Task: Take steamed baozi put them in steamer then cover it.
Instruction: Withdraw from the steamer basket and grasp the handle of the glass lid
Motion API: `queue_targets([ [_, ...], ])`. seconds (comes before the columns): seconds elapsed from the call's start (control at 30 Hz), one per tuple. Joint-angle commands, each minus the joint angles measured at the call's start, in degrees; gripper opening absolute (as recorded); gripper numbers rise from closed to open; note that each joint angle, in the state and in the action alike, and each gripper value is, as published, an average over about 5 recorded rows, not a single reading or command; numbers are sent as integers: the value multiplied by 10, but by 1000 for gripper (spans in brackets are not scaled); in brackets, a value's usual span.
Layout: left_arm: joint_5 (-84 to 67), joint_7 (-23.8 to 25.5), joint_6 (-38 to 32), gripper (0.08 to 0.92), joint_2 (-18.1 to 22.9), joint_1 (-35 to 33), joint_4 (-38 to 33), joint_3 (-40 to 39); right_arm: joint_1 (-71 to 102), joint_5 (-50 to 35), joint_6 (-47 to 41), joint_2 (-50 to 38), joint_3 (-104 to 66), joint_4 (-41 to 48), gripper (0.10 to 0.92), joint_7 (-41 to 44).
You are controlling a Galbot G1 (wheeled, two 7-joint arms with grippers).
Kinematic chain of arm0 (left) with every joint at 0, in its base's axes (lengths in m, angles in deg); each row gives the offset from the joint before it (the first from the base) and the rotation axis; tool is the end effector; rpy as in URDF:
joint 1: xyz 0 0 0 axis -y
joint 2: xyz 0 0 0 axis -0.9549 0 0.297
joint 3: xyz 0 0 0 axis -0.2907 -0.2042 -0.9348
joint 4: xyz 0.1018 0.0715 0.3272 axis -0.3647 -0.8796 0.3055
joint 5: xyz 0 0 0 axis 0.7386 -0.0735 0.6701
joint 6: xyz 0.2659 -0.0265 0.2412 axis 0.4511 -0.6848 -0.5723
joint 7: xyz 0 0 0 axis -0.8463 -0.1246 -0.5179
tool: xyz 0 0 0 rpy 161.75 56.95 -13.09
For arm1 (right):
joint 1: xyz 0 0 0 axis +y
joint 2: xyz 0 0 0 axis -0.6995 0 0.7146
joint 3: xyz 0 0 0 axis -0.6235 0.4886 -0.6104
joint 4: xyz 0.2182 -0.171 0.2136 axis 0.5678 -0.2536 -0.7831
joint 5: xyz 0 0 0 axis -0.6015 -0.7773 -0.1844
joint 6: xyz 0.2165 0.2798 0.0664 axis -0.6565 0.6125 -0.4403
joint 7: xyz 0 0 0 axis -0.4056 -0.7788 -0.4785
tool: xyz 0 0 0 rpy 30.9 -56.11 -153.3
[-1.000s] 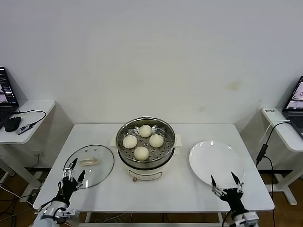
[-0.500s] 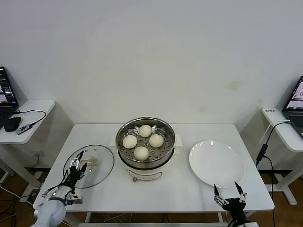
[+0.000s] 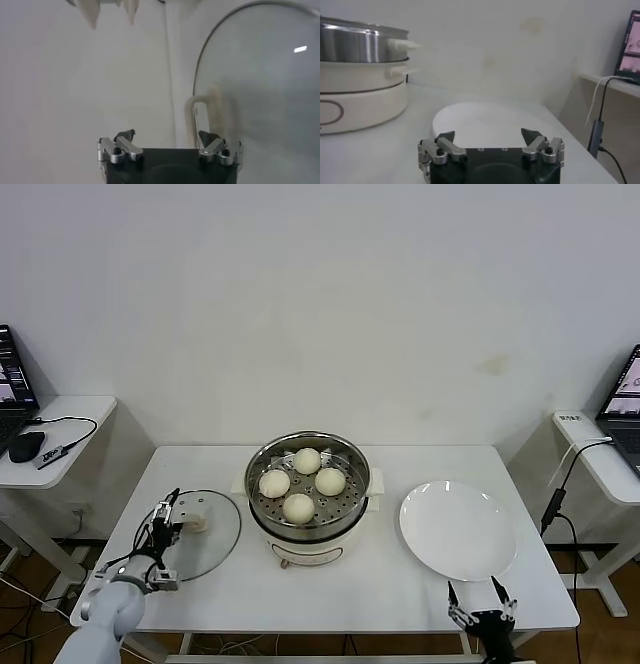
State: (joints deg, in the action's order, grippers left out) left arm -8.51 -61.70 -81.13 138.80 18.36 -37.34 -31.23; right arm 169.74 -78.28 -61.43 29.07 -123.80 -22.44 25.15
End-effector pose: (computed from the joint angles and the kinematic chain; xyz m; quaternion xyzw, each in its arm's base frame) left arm 0.3481 0.2007 -0.4123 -0.0813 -0.6720 -0.7350 0.0395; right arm 0.1257 -0.1012 -0.3943 -0.0027 -0.9919 0.0721 0.1045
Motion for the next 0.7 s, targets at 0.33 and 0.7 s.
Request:
queue_targets([
  [0.33, -24, -10, 6, 637, 9, 9, 29, -2, 6, 13, 3, 4, 9, 2, 823, 1],
  [0.7, -37, -28, 0, 317, 14, -3, 28, 11, 8, 20, 6, 4, 9, 0, 823, -1],
])
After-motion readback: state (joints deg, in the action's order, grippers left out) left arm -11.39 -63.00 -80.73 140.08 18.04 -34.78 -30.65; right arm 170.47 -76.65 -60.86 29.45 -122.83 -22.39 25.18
